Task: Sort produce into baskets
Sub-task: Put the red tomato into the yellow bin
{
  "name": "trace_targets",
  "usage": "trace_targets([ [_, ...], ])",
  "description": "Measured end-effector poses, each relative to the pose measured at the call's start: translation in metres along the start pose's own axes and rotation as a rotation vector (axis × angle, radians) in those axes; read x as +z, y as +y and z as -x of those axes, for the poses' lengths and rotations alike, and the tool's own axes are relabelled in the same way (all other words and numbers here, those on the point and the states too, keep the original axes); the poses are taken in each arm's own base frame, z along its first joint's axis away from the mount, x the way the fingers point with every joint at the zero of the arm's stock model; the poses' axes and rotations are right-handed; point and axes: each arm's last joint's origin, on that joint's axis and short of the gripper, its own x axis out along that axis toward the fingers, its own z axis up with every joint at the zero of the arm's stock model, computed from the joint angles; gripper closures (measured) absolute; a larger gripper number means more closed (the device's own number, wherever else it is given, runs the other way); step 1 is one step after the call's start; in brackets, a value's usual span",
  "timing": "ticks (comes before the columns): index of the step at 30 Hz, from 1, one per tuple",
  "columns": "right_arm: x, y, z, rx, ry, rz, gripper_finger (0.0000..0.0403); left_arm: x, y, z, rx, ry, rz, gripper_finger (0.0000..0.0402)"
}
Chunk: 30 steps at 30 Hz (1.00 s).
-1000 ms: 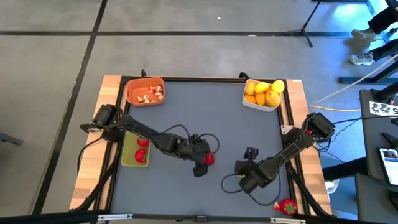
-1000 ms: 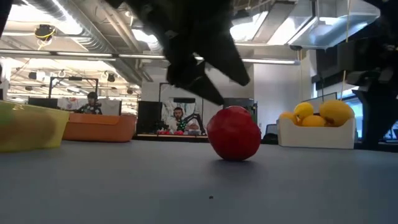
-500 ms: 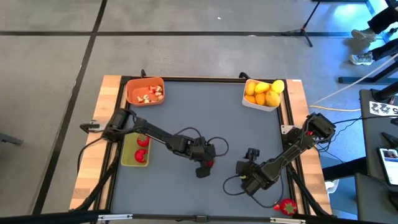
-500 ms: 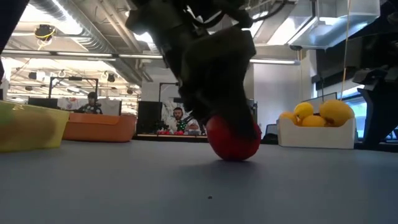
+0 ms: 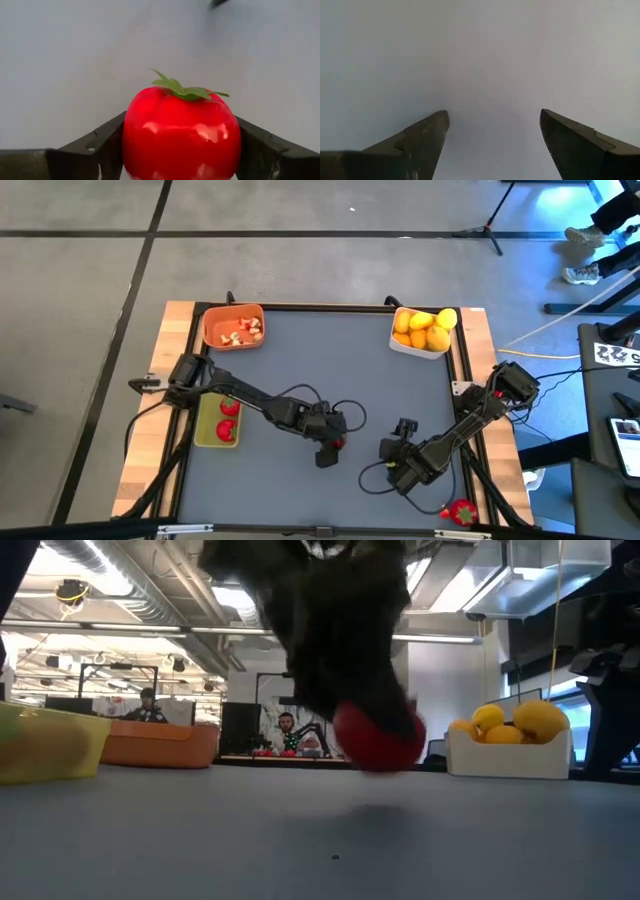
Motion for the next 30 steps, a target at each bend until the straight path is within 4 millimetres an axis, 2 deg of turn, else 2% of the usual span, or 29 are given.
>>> trace_targets([
  [4, 0.003, 0.002, -0.001, 0.004, -0.041, -0.048, 0.0082, 0.006, -0.016, 0.035, -0.037, -0.031, 0.006, 0.0118],
  [9, 0.005, 0.004, -0.001, 0.02, -0.073, -0.066, 0.0082, -0.004, -0.032, 0.084, 0.048, -0.01, 0.011, 0.0112],
  [16, 0.007, 0.006, -0.001, 0.028, -0.096, -0.075, 0.0082, -0.035, -0.044, 0.156, 0.233, 0.042, 0.074, 0.0114],
  [19, 0.007, 0.006, -0.001, 0.021, -0.109, -0.075, 0.0082, -0.052, -0.045, 0.181, 0.283, 0.098, 0.126, 0.0114],
  [25, 0.011, 0.009, -0.001, 0.038, -0.153, -0.069, 0.0082, -0.083, -0.041, 0.217, 0.424, 0.232, 0.208, 0.0114],
  [30, 0.013, 0.011, 0.0, 0.06, -0.174, -0.063, 0.0082, -0.103, -0.035, 0.227, 0.54, 0.386, 0.197, 0.0114],
])
